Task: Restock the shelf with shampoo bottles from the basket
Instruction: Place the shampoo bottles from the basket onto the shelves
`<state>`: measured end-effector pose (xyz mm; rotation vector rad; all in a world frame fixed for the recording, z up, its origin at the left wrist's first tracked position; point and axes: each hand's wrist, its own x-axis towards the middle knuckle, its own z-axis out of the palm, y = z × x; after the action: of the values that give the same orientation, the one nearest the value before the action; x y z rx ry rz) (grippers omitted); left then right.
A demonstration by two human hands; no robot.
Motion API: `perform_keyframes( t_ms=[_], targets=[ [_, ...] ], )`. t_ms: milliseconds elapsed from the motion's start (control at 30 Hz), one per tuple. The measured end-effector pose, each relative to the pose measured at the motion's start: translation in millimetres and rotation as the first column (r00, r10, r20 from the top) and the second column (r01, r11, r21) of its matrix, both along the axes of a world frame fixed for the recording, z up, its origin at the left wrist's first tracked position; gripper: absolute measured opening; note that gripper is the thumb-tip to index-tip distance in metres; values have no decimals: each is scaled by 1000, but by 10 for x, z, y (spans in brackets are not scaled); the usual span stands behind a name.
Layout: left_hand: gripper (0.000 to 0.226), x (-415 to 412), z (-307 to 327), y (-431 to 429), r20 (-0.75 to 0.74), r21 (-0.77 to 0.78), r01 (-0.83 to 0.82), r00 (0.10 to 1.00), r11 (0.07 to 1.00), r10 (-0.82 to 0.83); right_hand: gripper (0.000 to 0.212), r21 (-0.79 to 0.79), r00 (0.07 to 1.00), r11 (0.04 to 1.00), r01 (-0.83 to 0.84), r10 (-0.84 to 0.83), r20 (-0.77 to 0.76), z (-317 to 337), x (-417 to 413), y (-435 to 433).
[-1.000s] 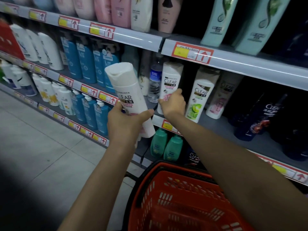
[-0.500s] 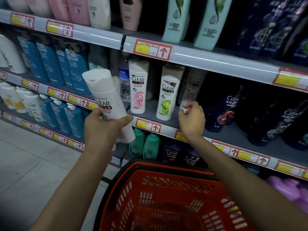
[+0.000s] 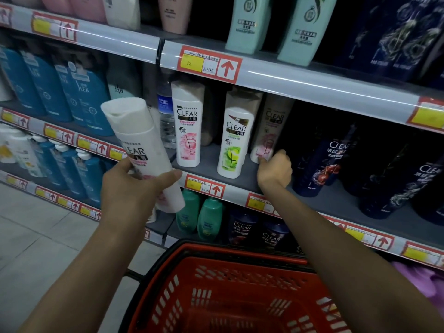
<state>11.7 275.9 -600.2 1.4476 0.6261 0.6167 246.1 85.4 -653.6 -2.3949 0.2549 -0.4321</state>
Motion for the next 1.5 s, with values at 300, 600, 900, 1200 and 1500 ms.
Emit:
perform_keyframes(
  t_ms=[300, 600, 900, 1200, 1500],
  targets=[
    [49, 6, -32, 40, -13, 19, -17, 1000, 1000, 18, 38, -65, 1000, 998, 16, -14, 21, -29, 36, 53],
    [53, -27, -26, -139, -35, 97, 22, 999, 995, -19, 37, -48, 1000, 999, 15, -14, 14, 5, -64, 35],
    [46, 119, -15, -689, 7, 214, 174, 984, 961, -179, 35, 65, 844, 847, -527, 513, 156, 337, -1011, -487],
    [54, 398, -84, -1448, 20, 301, 212, 973, 930, -228, 36, 89, 743, 746, -660, 630, 228, 191, -1402, -796],
    [57, 775, -54, -1543, 9, 362, 450, 874, 816, -486, 25, 48, 798, 817, -574, 546, 255, 150, -914, -865]
  ],
)
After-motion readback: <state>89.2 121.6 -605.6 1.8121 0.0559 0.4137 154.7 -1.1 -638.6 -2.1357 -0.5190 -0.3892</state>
